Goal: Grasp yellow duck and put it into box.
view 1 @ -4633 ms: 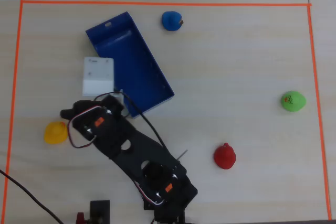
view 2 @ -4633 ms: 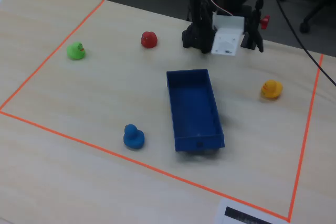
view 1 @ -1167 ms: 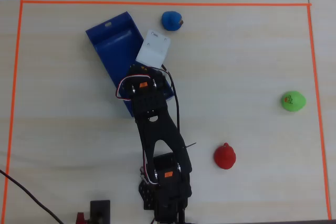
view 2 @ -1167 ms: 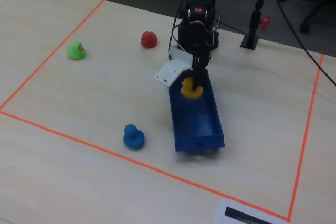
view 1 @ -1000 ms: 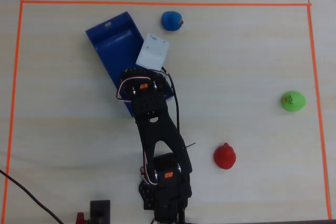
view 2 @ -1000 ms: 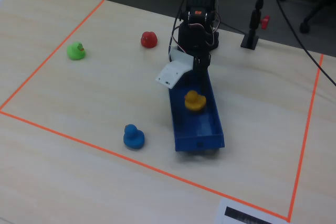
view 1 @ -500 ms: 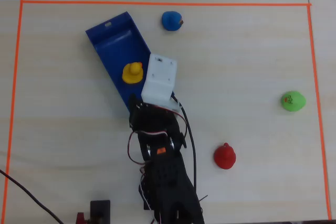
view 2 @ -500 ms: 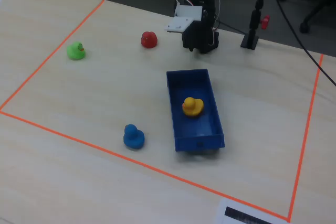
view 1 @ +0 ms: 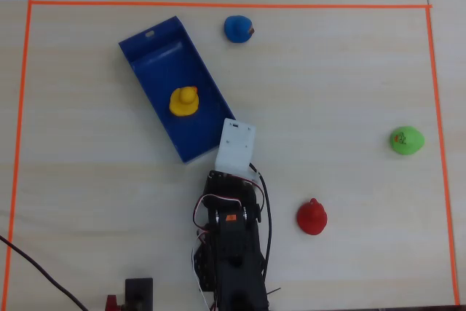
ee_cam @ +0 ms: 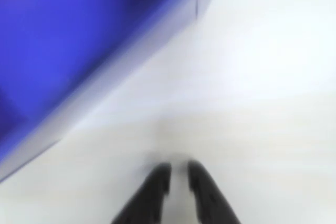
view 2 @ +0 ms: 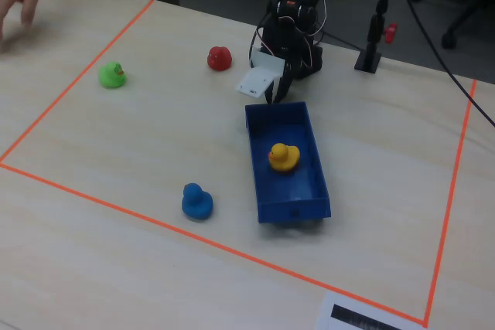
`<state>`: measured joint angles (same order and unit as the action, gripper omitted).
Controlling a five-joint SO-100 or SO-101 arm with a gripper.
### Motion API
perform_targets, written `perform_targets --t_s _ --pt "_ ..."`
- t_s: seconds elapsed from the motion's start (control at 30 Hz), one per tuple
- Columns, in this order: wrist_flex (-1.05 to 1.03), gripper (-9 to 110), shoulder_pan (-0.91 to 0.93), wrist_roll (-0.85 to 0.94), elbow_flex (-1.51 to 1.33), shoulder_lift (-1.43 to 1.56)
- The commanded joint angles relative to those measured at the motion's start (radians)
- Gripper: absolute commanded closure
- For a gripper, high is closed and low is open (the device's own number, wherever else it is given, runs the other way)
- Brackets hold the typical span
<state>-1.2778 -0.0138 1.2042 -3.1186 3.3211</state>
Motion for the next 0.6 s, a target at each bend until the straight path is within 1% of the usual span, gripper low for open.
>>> perform_targets --t_s 0.0,0.03,0.07,0.57 --pt "-0.025 98 -0.003 -0.002 0.008 -0.009" --pt "-0.025 91 0.006 -0.002 0.008 -0.009" --pt "-0.025 91 0.02 -0.002 0.008 -0.009" --pt "-0.026 91 0.028 0.0 0.008 -0.009"
